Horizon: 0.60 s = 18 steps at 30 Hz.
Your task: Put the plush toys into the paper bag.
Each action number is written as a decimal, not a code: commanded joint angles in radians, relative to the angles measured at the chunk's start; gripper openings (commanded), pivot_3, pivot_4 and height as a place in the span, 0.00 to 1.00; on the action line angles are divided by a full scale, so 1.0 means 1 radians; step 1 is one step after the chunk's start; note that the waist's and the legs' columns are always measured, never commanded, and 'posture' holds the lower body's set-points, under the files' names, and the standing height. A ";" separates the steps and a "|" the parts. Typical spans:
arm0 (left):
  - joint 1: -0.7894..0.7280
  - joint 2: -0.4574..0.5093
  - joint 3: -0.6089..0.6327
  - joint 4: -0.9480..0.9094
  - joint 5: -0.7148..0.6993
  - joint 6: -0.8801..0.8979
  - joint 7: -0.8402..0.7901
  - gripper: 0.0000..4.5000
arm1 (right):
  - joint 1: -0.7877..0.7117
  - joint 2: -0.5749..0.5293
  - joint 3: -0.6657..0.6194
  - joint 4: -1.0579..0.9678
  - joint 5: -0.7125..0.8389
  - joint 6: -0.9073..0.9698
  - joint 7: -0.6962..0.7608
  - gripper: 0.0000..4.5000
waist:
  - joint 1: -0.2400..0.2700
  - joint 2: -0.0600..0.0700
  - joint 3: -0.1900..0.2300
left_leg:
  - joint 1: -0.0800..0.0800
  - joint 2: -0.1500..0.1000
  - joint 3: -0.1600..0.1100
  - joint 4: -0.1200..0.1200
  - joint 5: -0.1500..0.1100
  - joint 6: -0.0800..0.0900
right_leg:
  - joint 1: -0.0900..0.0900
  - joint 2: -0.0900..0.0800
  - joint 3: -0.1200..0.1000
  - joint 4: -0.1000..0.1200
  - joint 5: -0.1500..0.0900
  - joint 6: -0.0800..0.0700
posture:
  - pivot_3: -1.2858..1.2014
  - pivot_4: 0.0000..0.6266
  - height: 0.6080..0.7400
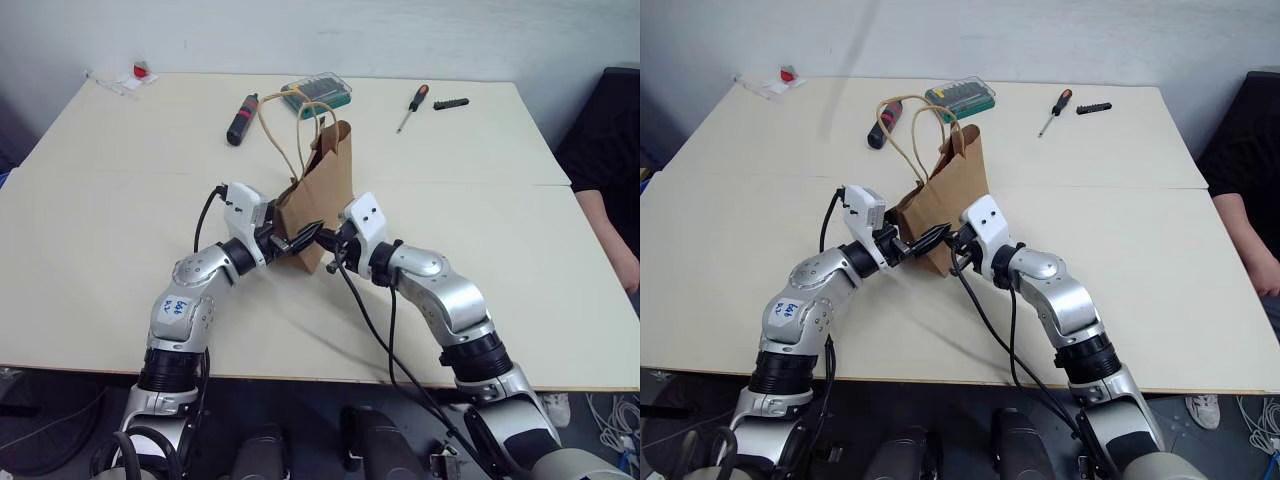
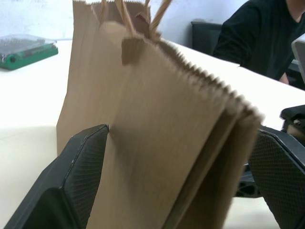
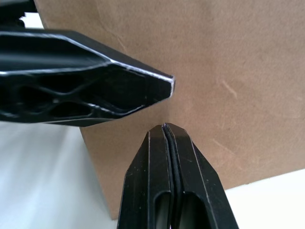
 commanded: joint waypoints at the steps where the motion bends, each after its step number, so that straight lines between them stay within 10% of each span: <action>1: -0.036 0.021 0.001 0.018 0.001 0.002 -0.038 0.74 | 0.021 -0.022 -0.052 -0.074 0.009 -0.009 0.004 0.00 | 0.000 0.000 0.000 | 0.000 0.000 0.000 0.000 0.000 0.000 | 0.000 0.000 0.000 0.000 0.000 0.000 | 0.52 0.24 1.00; 11: -0.181 0.050 0.007 0.223 -0.035 -0.033 -0.252 0.03 | 0.187 -0.082 -0.212 -0.356 0.166 0.152 0.001 0.00 | 0.002 0.000 0.000 | 0.000 0.000 0.000 0.000 0.000 0.000 | 0.000 0.000 -0.001 0.000 0.000 0.000 | 0.52 0.24 1.00; 18: -0.370 0.091 -0.092 0.448 -0.043 -0.077 -0.693 0.00 | 0.441 -0.379 -0.670 -0.743 0.522 0.382 0.088 0.36 | 0.031 0.000 0.000 | -0.002 -0.001 -0.001 0.001 0.000 0.000 | 0.000 0.000 -0.003 -0.002 0.000 0.000 | 0.52 0.24 1.00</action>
